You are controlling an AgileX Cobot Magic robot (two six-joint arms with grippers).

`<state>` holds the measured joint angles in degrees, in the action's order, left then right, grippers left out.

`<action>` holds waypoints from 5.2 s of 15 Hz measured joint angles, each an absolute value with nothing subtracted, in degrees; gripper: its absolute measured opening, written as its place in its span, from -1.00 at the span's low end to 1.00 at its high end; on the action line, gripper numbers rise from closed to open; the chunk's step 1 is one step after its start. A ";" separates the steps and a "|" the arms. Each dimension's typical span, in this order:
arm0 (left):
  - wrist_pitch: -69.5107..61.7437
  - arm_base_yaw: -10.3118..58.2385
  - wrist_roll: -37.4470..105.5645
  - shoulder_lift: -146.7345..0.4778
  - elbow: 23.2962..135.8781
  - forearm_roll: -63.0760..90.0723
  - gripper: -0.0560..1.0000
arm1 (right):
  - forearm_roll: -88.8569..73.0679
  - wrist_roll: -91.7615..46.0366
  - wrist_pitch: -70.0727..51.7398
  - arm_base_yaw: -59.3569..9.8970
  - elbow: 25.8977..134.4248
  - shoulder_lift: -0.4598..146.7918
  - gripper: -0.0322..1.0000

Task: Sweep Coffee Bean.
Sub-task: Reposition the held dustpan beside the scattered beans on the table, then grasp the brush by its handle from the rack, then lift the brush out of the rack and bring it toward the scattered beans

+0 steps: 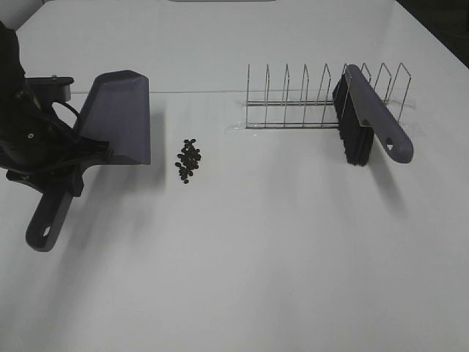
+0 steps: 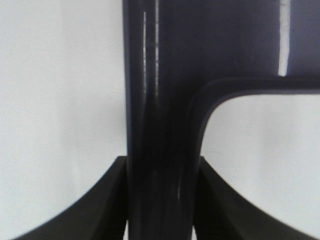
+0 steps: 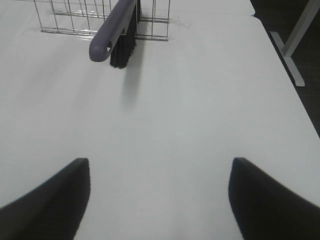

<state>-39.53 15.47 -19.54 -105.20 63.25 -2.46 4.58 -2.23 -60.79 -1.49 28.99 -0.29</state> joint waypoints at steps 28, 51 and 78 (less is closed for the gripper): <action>-40.05 15.47 -18.56 -105.14 63.25 -4.01 -0.23 | -1.03 -2.23 -38.16 -1.49 78.78 93.97 0.51; -38.50 15.47 -18.45 -105.14 63.25 -4.24 -0.23 | 0.52 5.33 -62.80 -6.25 117.46 129.83 0.35; -38.33 15.47 -18.28 -105.14 63.25 -4.64 -0.24 | 1.78 6.88 -67.09 -6.13 124.56 128.51 -0.22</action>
